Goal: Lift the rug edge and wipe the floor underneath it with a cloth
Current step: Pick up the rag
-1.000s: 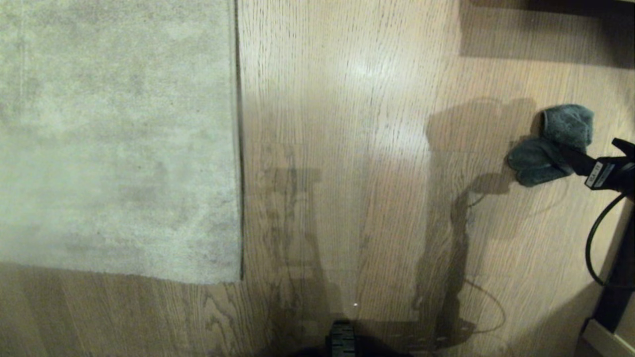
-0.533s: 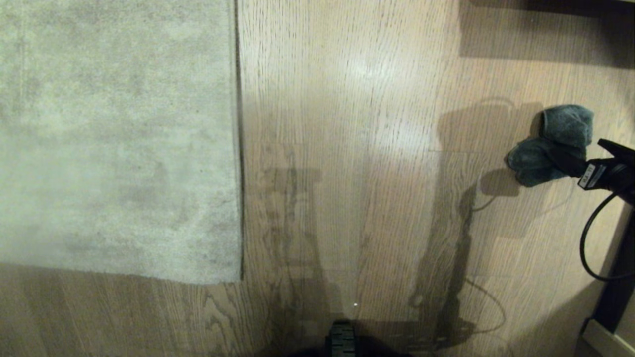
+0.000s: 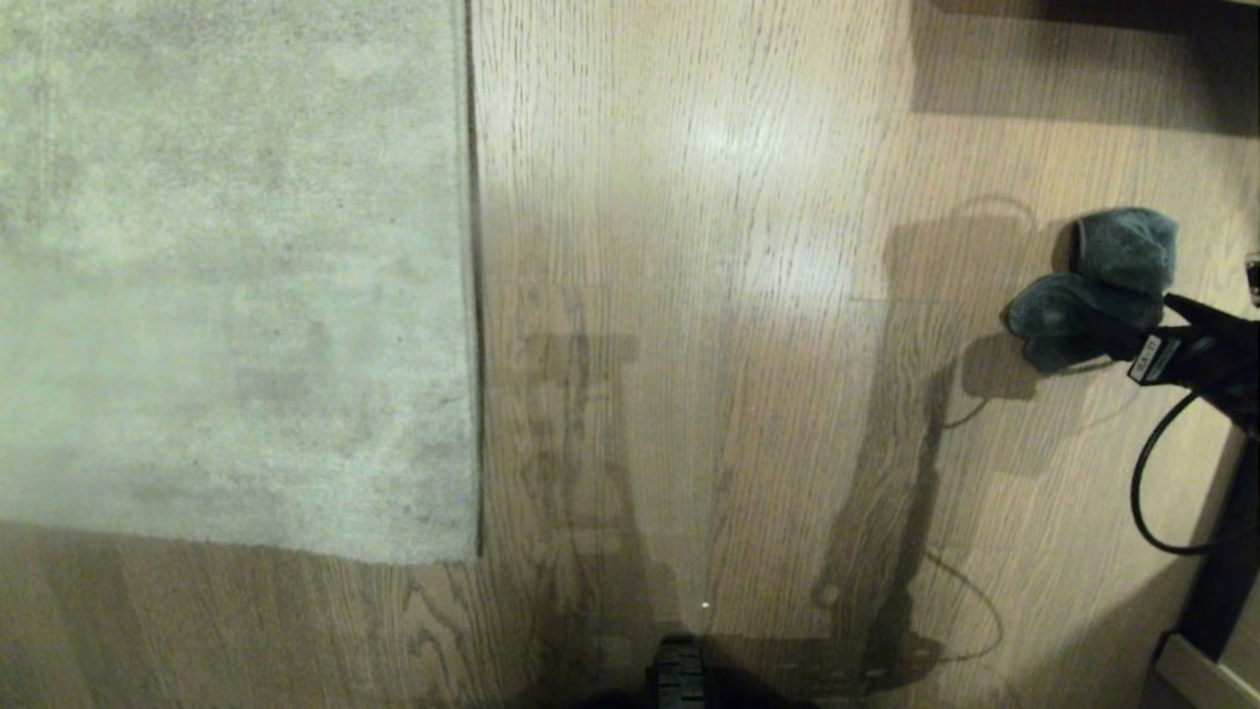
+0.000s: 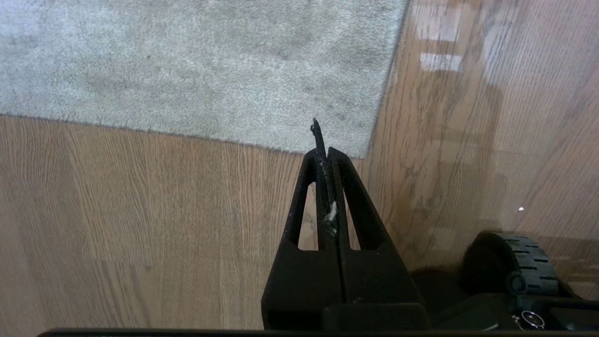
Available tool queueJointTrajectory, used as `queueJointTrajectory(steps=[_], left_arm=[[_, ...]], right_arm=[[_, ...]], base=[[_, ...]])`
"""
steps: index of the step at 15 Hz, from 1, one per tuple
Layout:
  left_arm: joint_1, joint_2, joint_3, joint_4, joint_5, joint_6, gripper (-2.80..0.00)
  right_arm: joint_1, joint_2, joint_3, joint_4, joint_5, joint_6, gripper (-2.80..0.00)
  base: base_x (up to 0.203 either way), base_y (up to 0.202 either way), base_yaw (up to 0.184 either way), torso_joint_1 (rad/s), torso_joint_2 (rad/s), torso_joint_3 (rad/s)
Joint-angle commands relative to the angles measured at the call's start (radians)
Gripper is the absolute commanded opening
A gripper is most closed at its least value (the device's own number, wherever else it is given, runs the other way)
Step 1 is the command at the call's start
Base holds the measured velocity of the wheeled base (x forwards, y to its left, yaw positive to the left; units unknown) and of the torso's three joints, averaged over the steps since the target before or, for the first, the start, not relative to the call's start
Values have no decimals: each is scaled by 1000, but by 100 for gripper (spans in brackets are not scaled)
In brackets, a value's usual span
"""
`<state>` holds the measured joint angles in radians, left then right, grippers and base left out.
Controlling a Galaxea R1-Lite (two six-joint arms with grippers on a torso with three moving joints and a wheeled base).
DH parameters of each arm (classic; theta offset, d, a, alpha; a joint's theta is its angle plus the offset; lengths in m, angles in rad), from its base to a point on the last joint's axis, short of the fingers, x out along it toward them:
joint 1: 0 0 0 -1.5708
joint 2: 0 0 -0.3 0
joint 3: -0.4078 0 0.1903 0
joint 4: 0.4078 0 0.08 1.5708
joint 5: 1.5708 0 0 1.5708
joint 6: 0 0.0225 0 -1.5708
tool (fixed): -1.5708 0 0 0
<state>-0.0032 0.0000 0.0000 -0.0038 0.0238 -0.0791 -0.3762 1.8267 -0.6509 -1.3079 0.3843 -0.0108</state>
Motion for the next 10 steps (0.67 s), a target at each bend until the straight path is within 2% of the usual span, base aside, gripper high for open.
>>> queueJointTrajectory(steps=[1,10], left_arm=[[0,2,0,-1,1,-1,-280],[0,2,0,-1,0,-1,-280]], right_arm=[[-1,39,-31,-24,2,3,0],[0,57,-44,-36,4,9,0]], base=[[0,0,0,0,0,0],[0,0,0,0,0,0]])
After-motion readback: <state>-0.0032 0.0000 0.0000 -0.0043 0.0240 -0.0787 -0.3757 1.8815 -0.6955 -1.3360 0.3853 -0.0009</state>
